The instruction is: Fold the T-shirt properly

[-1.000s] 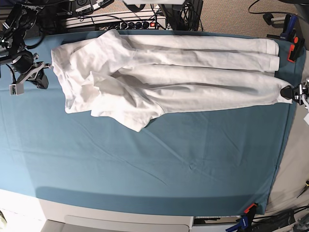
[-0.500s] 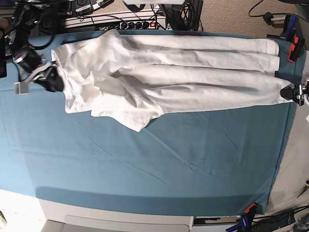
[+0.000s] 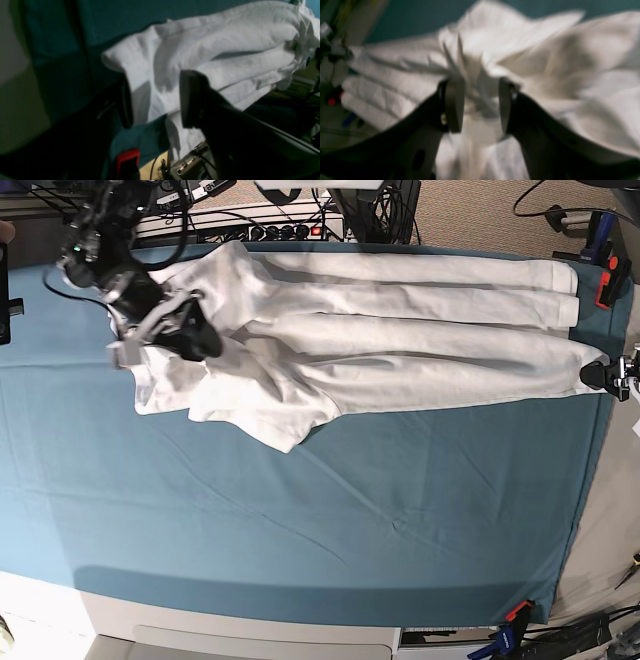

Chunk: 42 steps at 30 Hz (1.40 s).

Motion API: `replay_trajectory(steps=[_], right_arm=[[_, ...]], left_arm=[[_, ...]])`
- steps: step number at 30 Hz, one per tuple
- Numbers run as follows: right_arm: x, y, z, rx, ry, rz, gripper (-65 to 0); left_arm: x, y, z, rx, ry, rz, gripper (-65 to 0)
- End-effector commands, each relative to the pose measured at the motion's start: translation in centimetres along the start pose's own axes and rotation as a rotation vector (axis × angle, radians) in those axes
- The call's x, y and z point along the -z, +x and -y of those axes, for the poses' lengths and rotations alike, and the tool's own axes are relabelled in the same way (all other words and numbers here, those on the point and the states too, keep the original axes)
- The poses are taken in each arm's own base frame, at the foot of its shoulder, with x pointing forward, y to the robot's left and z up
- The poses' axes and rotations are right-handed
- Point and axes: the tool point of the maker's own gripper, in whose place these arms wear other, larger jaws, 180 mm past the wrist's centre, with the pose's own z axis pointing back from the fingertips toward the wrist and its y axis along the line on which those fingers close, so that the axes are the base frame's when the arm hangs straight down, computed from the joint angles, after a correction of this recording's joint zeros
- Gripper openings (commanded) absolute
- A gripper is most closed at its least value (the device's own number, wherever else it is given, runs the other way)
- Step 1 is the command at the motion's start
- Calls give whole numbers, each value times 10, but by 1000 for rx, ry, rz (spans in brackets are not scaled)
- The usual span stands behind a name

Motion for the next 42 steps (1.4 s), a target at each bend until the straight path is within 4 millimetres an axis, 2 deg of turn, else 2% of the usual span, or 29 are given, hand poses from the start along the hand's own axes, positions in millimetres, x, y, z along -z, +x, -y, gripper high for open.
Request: replay_trajectory(steps=[1,6,9,15,19,24,27,31,36,38,42], right_arm=[[1,15,-5,-31,19,51,-413],[5,18,-1,-69,-17,58,-413],[6,21,1,-83,-29,58,-413],[4,30,-3,-110,-27,76,-413],[-5,44,-4,-192,-78,89,-413],[-24,60,8,-236,-164,128,-413],[-28,56,18,-253,-214,103,-413],[-25,54,21,-238,-213,107,-413],[-4,18,32,-132,-169,23,-413],[2,8,32,-104,-149,5,-413],[6,11,23,-86,-104,25,-413]], left_arm=[[-18,15,1,22,12,44,-365],[-18,15,1,22,12,44,-368],[-18,15,1,22,12,44,-393],[-18,15,1,22,12,44,-395],[-18,15,1,22,12,44,-395],[-18,15,1,22,12,44,-395],[-18,15,1,23,11,44,-395],[-14,15,3,23,4,43,-395],[-5,15,7,23,-16,39,-395],[0,14,10,24,-27,36,-395],[3,14,12,24,-33,35,-395]])
